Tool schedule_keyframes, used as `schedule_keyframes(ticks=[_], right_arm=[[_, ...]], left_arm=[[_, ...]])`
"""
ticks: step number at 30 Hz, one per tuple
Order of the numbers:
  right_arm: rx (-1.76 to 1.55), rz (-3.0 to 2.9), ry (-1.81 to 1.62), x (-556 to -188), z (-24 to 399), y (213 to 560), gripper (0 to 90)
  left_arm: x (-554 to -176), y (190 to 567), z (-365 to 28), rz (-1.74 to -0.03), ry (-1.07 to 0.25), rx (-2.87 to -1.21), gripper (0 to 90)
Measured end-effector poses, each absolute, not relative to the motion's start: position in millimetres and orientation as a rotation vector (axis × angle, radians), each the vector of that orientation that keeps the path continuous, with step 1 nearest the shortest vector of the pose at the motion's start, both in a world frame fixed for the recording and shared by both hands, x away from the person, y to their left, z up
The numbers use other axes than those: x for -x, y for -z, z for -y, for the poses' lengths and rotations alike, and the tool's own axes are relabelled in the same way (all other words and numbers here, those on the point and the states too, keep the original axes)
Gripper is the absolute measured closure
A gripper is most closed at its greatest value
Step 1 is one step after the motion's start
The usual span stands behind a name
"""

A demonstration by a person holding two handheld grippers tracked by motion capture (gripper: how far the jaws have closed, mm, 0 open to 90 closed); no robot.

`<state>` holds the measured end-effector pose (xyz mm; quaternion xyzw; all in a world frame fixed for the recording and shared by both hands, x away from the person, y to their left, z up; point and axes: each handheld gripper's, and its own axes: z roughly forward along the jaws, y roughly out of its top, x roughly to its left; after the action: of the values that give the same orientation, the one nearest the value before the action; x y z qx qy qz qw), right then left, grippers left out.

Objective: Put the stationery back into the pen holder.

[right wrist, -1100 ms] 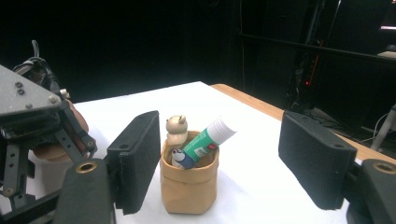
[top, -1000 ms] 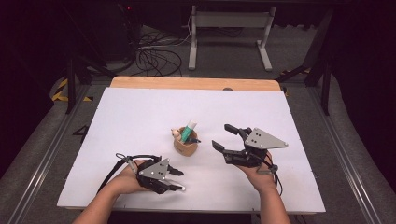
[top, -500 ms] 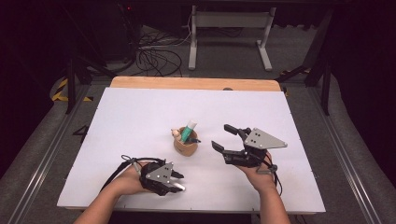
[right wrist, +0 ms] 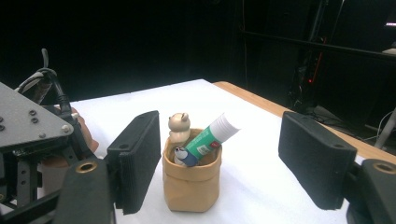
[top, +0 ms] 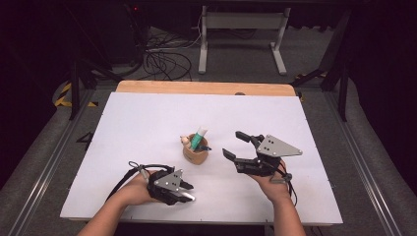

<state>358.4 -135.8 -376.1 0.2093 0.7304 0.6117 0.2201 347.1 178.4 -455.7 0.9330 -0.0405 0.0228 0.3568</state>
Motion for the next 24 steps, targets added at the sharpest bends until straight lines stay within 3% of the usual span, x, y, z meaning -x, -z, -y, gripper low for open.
schedule_keyframes(ticks=[24], right_arm=[[-0.583, -2.030, -1.687, -358.9, 135.1, 376.7, 30.6]], left_arm=[[-350.5, 456.8, -178.9, 0.045, -0.029, -2.400, 66.1]])
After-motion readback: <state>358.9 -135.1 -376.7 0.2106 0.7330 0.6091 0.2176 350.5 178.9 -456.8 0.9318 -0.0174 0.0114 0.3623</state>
